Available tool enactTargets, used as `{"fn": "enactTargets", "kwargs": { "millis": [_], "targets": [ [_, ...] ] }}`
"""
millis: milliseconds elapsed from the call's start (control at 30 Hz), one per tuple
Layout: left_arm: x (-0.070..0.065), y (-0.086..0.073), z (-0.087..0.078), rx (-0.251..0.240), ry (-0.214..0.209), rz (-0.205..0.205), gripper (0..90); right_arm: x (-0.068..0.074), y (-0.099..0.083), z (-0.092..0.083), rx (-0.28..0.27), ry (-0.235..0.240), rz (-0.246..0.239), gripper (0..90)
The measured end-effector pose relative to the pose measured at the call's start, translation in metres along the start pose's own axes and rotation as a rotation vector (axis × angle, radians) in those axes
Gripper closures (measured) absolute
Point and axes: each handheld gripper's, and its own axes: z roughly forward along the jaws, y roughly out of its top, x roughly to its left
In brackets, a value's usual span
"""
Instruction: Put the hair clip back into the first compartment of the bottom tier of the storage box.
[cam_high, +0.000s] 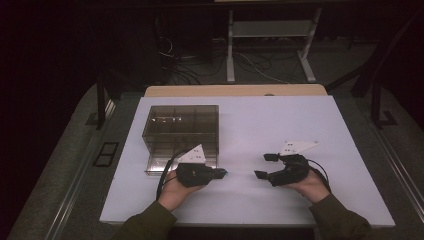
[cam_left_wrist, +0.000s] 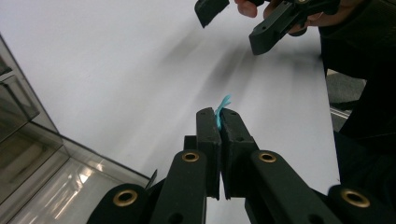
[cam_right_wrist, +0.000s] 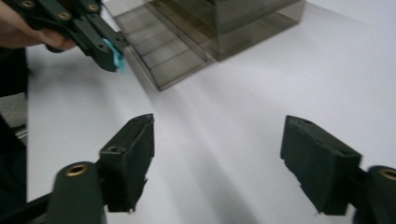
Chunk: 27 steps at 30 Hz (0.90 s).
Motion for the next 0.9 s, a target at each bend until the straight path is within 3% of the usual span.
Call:
{"fn": "enactTargets", "kwargs": {
  "millis": [267, 900],
  "targets": [
    [0.002, -0.001, -0.006, -0.007, 0.009, 0.000, 86.1, -0.003, -0.008, -0.010, -0.005, -0.077, 0.004, 19.7],
    [0.010, 0.000, -0.027, -0.040, 0.028, -0.002, 86.2, -0.016, -0.036, -0.035, -0.039, -0.155, 0.056, 19.4]
  ]
}}
